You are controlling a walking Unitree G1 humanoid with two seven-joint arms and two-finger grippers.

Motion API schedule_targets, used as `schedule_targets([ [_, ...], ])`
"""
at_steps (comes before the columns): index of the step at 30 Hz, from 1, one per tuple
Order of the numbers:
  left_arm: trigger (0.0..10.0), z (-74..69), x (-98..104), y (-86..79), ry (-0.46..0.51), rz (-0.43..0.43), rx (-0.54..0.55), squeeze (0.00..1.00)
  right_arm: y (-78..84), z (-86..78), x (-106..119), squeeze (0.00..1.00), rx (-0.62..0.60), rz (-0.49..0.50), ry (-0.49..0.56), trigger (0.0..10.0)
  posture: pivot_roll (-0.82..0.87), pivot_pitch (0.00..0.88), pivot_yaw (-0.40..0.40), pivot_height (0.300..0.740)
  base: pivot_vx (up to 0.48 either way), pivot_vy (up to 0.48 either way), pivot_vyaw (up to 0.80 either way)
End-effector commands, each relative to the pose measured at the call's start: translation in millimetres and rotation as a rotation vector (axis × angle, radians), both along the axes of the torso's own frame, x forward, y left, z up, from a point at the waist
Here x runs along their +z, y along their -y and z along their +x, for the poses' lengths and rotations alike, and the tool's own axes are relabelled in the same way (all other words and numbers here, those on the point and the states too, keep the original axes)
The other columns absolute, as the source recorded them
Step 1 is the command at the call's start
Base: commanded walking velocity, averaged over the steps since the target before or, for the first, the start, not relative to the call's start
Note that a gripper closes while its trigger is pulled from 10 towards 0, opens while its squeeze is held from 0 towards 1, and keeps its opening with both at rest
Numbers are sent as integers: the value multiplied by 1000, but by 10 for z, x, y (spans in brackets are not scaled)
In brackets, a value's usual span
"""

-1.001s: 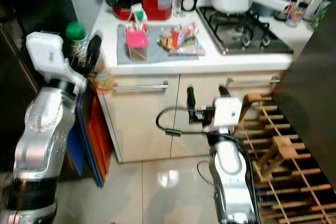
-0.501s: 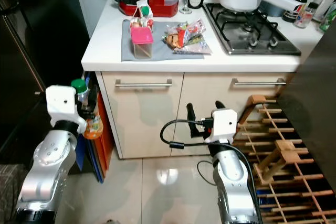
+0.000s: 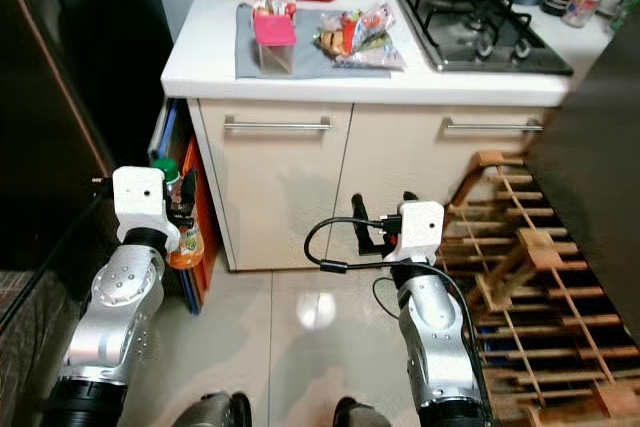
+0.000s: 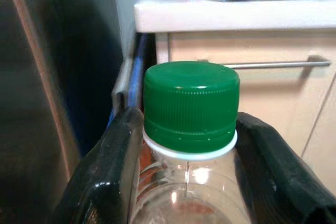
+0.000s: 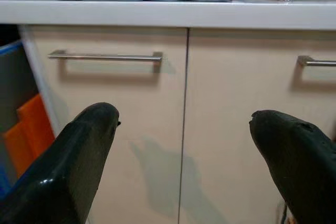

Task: Restocking fridge

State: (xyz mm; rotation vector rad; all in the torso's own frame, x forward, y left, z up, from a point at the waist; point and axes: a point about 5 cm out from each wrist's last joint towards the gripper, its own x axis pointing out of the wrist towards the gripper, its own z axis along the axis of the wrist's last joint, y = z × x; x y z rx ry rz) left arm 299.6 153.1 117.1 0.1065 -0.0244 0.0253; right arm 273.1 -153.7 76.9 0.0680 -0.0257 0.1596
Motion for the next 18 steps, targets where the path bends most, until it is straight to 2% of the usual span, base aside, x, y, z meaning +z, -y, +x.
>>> schedule_targets([
  [1, 10000, -9, 60, -39, 40, 5, 19, 0, -30, 47, 52, 0, 16, 0, 21, 10000, -56, 0, -10, 740, -368, 0, 0],
  [6, 10000, 9, 45, -26, 39, 9, 13, 0, -29, 39, 67, 0, 22, -22, 31, 10000, -57, 0, -9, 740, -337, 0, 0],
  [8, 10000, 26, 37, -34, 34, 7, 10, 0, -38, 33, 46, 0, 27, -24, 17, 10000, -58, 0, -9, 740, 0, 0, 0],
  [14, 10000, 32, -46, -71, 11, 15, -35, 0, -60, 23, 25, 0, 31, -33, 10, 10000, -60, 0, -8, 740, 0, 0, -584],
  [18, 10000, -45, -183, -148, -40, -38, -72, 0, 1, 2, -10, 0, -8, -53, 8, 10000, -50, 0, -7, 740, 0, 0, -625],
])
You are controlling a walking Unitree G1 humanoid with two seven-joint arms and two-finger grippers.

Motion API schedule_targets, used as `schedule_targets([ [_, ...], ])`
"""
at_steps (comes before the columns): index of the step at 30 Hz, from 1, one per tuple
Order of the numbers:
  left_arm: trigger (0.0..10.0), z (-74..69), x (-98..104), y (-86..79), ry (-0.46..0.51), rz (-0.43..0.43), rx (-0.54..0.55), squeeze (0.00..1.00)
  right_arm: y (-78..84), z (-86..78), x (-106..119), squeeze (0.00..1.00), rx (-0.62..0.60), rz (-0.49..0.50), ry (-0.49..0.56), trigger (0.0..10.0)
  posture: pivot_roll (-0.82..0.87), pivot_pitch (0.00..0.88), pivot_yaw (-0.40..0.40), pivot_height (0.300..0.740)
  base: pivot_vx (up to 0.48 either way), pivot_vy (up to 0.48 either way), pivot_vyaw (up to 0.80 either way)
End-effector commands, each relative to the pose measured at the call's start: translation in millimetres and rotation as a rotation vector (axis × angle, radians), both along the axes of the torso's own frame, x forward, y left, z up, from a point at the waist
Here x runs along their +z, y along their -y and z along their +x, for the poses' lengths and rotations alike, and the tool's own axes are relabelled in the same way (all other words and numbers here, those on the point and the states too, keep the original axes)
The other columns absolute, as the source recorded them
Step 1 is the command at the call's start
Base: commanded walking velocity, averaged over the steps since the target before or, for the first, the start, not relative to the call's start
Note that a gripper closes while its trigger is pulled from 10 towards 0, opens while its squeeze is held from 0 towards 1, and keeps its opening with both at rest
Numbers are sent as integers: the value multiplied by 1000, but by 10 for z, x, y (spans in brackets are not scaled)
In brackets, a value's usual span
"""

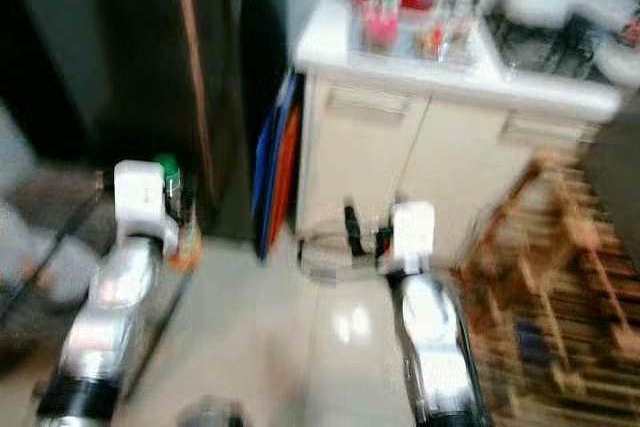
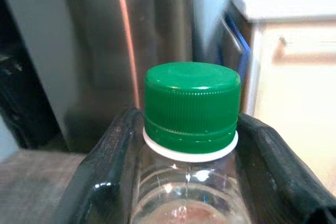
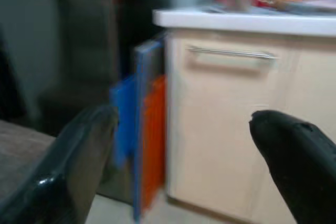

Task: Restocking fridge

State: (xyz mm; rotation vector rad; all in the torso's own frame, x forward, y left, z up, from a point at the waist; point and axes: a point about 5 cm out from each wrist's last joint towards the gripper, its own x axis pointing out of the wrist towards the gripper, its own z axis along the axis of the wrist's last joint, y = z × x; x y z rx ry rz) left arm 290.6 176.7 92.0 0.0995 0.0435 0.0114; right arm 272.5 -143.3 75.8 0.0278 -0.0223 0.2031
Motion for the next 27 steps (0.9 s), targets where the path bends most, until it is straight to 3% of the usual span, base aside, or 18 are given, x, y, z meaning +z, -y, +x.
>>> schedule_targets([
  [1, 10000, 31, 46, 67, 20, -49, -65, 0, 122, 5, -17, 0, -65, -16, 5, 10000, -50, 0, -7, 740, 0, 0, -613],
  [5, 10000, 8, 118, 106, 43, -87, -122, 0, 191, -8, -73, 0, -114, -34, -5, 10000, -21, 0, -1, 740, 0, 0, -606],
  [8, 10000, -15, 268, 291, 86, -111, -262, 0, 226, 1, -69, 0, -136, -44, -1, 10000, -22, 0, -2, 740, 0, 0, -608],
  [11, 10000, -42, 278, 357, 93, -98, -342, 0, 202, -7, -72, 0, -134, -52, -1, 10000, -32, 0, -6, 740, 0, 0, -613],
  [16, 10000, -16, 282, 355, 100, -124, -308, 0, 291, -54, -72, 0, -136, -73, 3, 10000, -45, 0, -11, 740, 0, 0, -608],
  [18, 10000, -4, 255, 219, 92, -133, -236, 0, 400, -71, -77, 0, -184, -44, -5, 10000, -55, 0, -3, 740, 0, 0, -603],
  [22, 10000, -50, 244, 113, 91, -127, -213, 0, 442, -75, -26, 0, -197, -42, 16, 10000, -50, 0, -12, 740, 0, 0, -603],
  [27, 10000, -38, 302, 214, 120, -127, -218, 0, 390, -49, -11, 0, -170, -39, 18, 10000, -32, 0, -38, 740, 0, 0, -600],
])
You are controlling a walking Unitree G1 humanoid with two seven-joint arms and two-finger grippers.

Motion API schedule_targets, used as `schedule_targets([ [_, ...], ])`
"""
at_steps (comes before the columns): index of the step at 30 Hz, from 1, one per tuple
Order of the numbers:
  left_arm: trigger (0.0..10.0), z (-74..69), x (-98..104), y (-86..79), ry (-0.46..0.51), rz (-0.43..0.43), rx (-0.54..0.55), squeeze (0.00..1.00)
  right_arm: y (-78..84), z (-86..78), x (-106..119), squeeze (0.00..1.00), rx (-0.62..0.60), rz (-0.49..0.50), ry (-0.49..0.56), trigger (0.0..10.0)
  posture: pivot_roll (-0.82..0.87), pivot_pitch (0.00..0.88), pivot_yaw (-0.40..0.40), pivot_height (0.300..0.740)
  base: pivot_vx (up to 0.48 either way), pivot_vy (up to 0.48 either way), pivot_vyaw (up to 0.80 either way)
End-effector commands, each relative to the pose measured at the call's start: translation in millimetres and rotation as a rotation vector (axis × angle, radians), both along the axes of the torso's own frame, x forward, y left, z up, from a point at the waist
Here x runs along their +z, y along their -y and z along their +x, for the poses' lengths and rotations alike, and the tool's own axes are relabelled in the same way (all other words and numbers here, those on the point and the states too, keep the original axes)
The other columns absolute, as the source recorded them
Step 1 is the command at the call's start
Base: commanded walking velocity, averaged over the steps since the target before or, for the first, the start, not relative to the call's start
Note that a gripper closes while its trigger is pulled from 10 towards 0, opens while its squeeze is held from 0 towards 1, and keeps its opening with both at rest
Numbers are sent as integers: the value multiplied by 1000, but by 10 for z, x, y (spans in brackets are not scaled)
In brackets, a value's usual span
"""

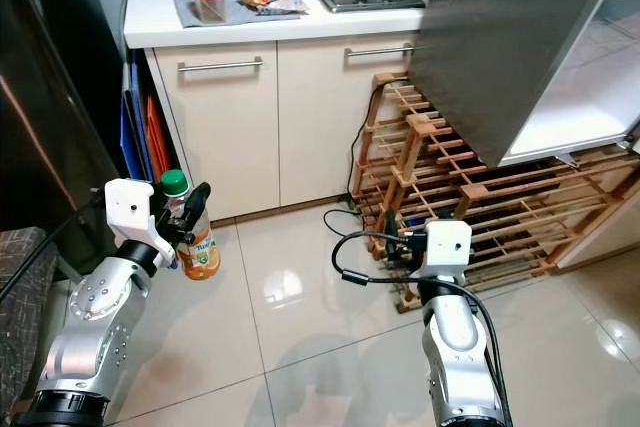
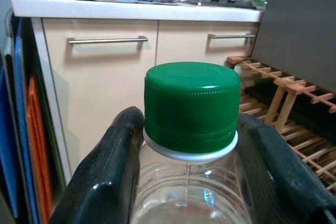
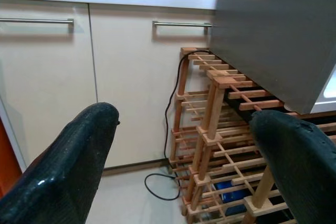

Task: Restocking fridge

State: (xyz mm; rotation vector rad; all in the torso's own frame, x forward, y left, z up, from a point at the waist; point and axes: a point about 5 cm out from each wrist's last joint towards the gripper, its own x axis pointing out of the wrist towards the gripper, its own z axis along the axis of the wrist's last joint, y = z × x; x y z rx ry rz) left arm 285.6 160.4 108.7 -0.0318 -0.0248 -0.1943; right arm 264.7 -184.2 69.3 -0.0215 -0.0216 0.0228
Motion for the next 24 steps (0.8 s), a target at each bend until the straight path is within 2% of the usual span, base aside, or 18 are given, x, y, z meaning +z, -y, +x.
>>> schedule_targets([
  [1, 10000, 14, 159, 69, 76, 10, -9, 0, -38, 41, 69, 0, 24, 7, 22, 10000, -30, 0, -40, 740, 0, 0, -600],
  [3, 10000, 15, 192, 80, 92, 8, -14, 0, -70, 59, 100, 0, 44, 5, 34, 10000, -26, 0, -41, 740, 0, 0, -600],
  [11, 10000, 62, 209, 152, 104, 24, -68, 0, -106, 136, 135, 0, 43, 9, 48, 10000, -35, 0, -19, 740, 0, -434, -598],
  [15, 10000, 109, 202, 104, 92, 16, -38, 0, -94, 147, 121, 0, 43, 5, 45, 10000, -38, 0, -13, 740, 124, -412, -597],
  [17, 10000, 123, 139, 9, 56, -17, 24, 0, -100, 149, 114, 0, 45, 12, 41, 10000, -45, 0, -15, 740, 148, 0, -591],
  [24, 10000, 142, 129, 50, 56, 29, 14, 0, -123, 129, 86, 0, 60, 14, 24, 10000, -50, 0, -20, 740, 0, 0, -590],
])
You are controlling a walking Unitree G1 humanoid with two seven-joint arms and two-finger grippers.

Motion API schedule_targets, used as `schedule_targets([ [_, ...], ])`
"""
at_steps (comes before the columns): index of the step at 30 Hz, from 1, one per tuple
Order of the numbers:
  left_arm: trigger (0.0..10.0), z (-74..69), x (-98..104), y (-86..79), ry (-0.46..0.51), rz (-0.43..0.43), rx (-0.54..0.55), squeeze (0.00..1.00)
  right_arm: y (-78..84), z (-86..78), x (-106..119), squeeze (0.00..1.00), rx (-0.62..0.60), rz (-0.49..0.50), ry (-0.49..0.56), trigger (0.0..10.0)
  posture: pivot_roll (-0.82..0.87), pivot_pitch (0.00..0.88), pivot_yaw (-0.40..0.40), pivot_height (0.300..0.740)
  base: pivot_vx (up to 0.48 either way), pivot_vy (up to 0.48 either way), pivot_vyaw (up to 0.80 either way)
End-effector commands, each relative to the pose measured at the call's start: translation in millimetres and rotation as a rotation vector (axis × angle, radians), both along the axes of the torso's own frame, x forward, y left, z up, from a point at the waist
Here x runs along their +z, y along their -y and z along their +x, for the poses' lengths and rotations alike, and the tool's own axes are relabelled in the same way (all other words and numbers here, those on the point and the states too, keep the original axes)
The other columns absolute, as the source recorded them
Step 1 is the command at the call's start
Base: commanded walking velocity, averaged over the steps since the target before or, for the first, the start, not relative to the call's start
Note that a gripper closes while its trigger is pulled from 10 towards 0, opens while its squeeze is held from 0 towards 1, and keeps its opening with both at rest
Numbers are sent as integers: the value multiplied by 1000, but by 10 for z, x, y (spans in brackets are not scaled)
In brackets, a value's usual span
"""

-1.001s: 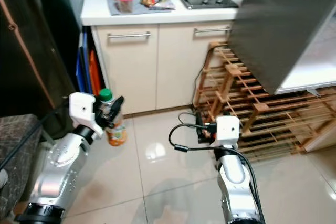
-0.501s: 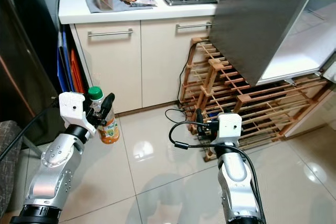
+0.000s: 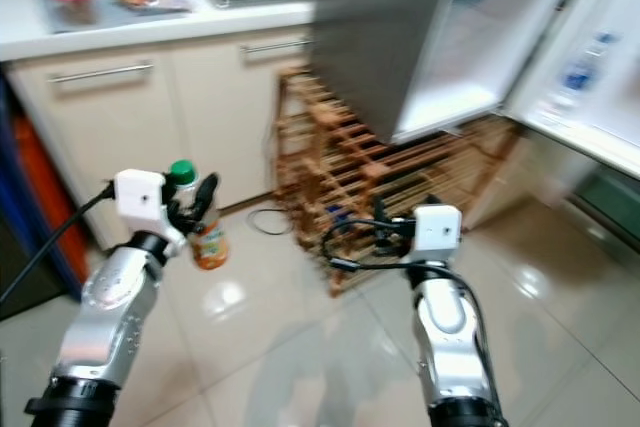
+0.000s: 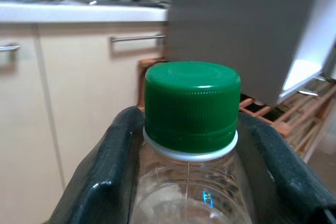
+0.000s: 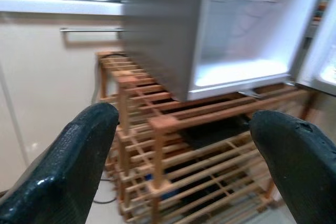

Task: Restocking fridge

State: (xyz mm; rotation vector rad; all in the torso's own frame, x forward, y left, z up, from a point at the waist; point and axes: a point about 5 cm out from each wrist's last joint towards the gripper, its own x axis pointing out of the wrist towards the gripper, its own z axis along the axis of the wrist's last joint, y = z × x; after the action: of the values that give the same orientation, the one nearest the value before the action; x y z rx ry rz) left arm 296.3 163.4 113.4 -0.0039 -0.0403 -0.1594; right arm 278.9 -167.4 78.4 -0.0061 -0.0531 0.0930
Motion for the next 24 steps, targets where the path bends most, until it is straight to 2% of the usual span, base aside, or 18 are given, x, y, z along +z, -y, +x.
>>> schedule_targets([
  [1, 10000, 36, 69, 75, 36, 11, -26, 0, 38, -13, -18, 0, -3, -6, -11, 10000, -59, 0, -14, 740, 0, 0, -587],
  [6, 10000, 20, 22, 66, 25, 24, -32, 0, 41, -14, -16, 0, -5, -6, -10, 10000, -77, 0, -2, 740, 0, 0, -587],
  [15, 10000, 38, 59, 112, 54, 50, -64, 0, 35, -65, -64, 0, -4, 2, -26, 10000, -84, 0, -1, 740, 0, 0, -590],
  [19, 10000, 47, 196, 128, 133, 33, -71, 0, 3, -28, -50, 0, 14, -6, -19, 10000, -76, 0, -6, 740, 66, 0, -595],
  [20, 10000, 58, 297, 173, 180, 33, -85, 0, -10, -3, -36, 0, 25, -28, -12, 10000, -73, 0, -6, 740, 469, 0, -606],
  [24, 10000, 48, 423, 305, 241, 43, -151, 0, -23, 32, -16, 0, 36, -53, 5, 10000, -64, 0, -7, 740, 472, 0, -477],
])
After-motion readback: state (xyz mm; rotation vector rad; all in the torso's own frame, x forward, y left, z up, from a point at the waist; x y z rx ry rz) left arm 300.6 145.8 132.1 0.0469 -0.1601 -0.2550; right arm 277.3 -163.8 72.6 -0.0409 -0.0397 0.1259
